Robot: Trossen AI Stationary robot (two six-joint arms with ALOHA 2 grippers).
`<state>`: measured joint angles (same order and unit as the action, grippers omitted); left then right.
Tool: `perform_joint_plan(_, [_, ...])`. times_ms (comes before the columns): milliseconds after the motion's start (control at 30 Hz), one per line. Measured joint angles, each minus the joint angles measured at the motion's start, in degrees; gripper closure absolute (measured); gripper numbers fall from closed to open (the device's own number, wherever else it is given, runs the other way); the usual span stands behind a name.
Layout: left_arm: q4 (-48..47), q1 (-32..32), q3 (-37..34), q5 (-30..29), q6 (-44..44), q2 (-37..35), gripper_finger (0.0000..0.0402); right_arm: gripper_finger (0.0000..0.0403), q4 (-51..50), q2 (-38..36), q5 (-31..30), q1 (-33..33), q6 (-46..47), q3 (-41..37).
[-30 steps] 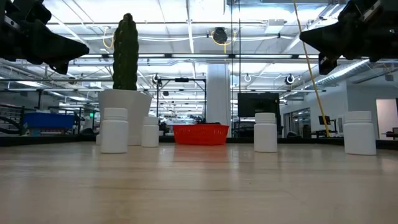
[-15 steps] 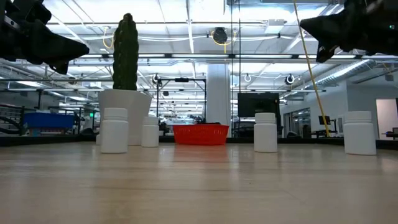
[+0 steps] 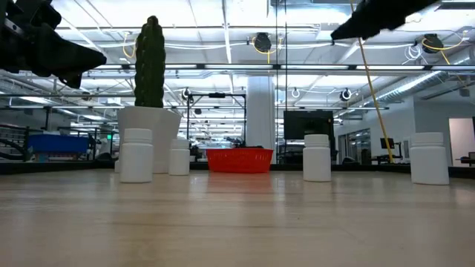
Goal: Pick and place pill bottles into a basket
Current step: Put the white pill bottle into the red bin
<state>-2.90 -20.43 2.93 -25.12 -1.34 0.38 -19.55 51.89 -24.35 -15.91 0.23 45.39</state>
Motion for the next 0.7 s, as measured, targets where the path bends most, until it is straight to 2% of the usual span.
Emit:
perform_joint_plan(200, [0.0, 0.0, 0.0, 0.0, 0.0, 0.0, 0.0346, 0.0252, -28.1, 9.5, -1.0, -1.8, 15.1, 16.7])
perform_joint_plan(267, [0.0, 0.0, 0.0, 0.0, 0.0, 0.0, 0.0346, 0.022, -38.1, 11.9, -0.9, -1.8, 20.8, 19.5])
perform_joint_plan(367, [0.0, 0.0, 0.0, 0.0, 0.0, 0.0, 0.0346, 0.018, -46.8, 13.3, 1.6, -1.9, 26.0, 20.4])
perform_joint_plan(533, [0.0, 0.0, 0.0, 0.0, 0.0, 0.0, 0.0346, 0.0148, -48.9, 13.3, 11.0, -2.9, 33.5, 16.7])
perform_joint_plan(700, [0.0, 0.0, 0.0, 0.0, 0.0, 0.0, 0.0346, 0.0143, -44.7, 13.2, 12.4, -5.5, 35.7, 11.1])
